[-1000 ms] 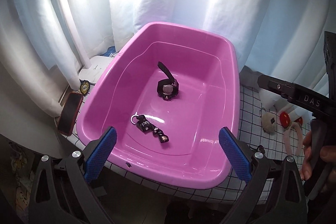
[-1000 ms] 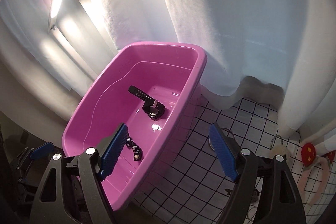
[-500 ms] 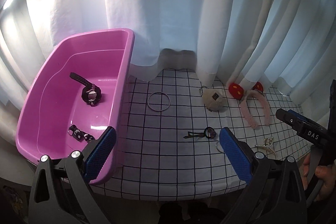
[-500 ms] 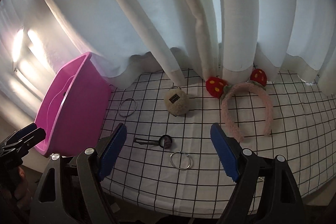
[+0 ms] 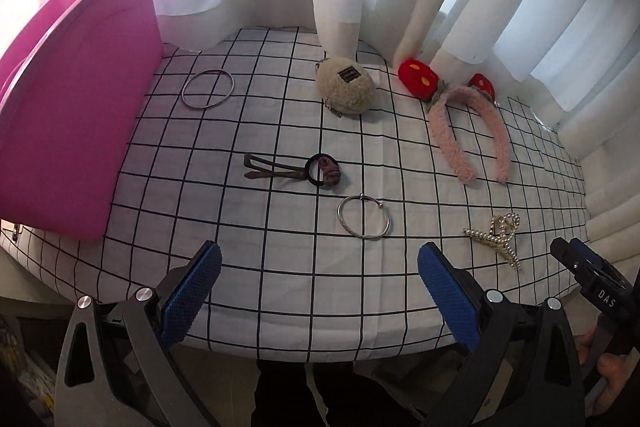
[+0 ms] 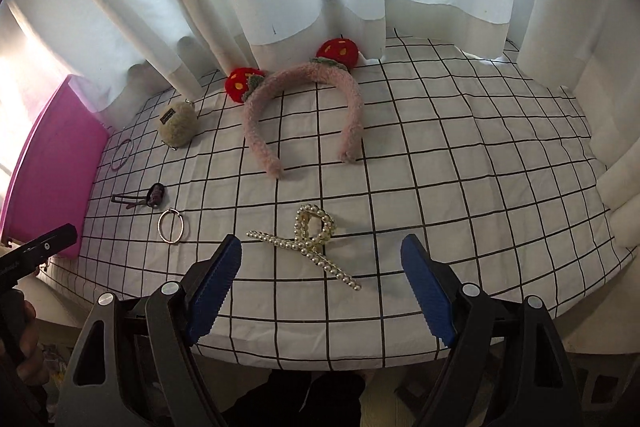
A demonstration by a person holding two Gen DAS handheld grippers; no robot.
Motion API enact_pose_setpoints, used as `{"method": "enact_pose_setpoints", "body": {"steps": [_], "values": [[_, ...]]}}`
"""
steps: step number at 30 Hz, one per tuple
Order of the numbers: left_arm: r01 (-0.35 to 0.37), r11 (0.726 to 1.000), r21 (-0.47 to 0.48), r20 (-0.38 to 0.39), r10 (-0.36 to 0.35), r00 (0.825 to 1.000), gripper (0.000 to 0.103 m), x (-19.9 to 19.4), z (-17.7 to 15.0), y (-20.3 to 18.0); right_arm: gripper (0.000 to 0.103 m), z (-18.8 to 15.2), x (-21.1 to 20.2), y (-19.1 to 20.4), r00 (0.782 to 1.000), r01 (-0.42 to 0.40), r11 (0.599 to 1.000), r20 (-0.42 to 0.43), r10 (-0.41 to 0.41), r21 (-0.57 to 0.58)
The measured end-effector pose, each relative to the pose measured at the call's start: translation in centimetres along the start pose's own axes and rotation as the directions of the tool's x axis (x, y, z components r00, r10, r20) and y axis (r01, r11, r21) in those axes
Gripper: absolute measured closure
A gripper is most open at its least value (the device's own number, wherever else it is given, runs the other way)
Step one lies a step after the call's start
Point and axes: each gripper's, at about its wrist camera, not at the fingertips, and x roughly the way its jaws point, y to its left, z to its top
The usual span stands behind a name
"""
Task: Organize jewelry
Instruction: 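Reach the left tool to the silver bangle while the right tool reaches the pearl claw clip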
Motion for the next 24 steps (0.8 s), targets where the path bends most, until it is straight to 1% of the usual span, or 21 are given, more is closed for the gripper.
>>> {"method": "enact_pose_setpoints", "body": {"steps": [4, 7, 9, 14, 17, 22, 24], "values": [[-0.025, 0.999, -0.044, -0.019, 0.025, 1.000, 0.006, 1.8, -1.2, -1.2, 0.025, -0.5, 2.0, -0.9, 0.999, -0.030, 0.997, -0.032, 0.028, -0.064], [-0.042, 0.996, -0.075, -0.032, 0.040, 0.999, 0.006, 3.0, -1.8, -1.8, 0.025, -0.5, 3.2, -1.5, 0.997, -0.070, 0.994, -0.046, 0.066, -0.086], [-0.061, 0.994, -0.088, -0.026, 0.059, 0.998, 0.006, 3.6, -2.1, -2.1, 0.025, -0.5, 3.7, -1.6, 0.995, -0.096, 0.990, -0.046, 0.092, -0.102], [-0.096, 0.990, -0.106, -0.006, 0.095, 0.995, 0.006, 5.2, -2.2, -2.7, 0.025, -0.8, 4.9, -1.0, 0.992, -0.126, 0.980, -0.046, 0.120, -0.156], [-0.105, 0.988, -0.110, -0.003, 0.105, 0.994, 0.006, 6.6, -2.1, -2.8, 0.025, -1.1, 5.8, -0.5, 0.991, -0.130, 0.975, -0.053, 0.122, -0.181], [-0.097, 0.988, -0.116, -0.008, 0.097, 0.995, 0.006, 8.5, -1.7, -3.1, 0.025, -1.2, 6.9, 0.2, 0.996, -0.087, 0.971, -0.037, 0.081, -0.220], [-0.099, 0.989, -0.110, -0.011, 0.099, 0.995, 0.006, 9.1, -1.6, -3.3, 0.025, -1.1, 7.4, 0.2, 0.996, -0.092, 0.971, -0.042, 0.085, -0.221]]}}
